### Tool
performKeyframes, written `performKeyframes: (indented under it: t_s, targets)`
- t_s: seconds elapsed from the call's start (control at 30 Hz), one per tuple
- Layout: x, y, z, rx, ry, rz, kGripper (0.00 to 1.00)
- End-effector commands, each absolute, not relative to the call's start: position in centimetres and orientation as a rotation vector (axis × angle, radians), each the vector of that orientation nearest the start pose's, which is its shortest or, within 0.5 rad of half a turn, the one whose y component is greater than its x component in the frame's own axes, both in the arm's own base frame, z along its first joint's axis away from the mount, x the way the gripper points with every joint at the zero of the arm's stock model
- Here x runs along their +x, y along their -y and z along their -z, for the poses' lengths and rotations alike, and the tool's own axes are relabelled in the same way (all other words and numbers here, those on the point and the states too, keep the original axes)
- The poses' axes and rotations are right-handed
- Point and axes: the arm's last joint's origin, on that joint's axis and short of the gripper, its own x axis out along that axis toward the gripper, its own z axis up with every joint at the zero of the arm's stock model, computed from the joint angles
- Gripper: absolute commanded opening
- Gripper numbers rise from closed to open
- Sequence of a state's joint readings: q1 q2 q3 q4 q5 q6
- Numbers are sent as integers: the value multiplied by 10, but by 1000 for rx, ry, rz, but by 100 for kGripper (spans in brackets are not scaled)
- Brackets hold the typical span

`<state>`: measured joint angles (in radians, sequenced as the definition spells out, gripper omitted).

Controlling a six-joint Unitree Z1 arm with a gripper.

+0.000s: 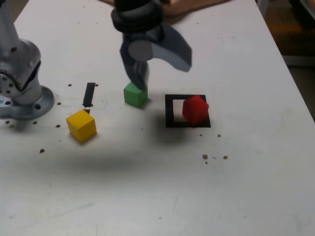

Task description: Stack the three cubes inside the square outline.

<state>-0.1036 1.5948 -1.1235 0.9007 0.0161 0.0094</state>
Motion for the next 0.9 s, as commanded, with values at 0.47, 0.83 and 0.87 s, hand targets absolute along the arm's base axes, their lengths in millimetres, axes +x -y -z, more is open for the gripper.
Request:
performKeyframes:
  t_s: [0.47, 0.83, 0.87]
  targets:
    - [319, 28, -282, -12, -1505, -10, 95]
    - [341, 5, -242, -160, -1576, -88, 92]
    - [342, 3, -240, -165, -1576, -89, 92]
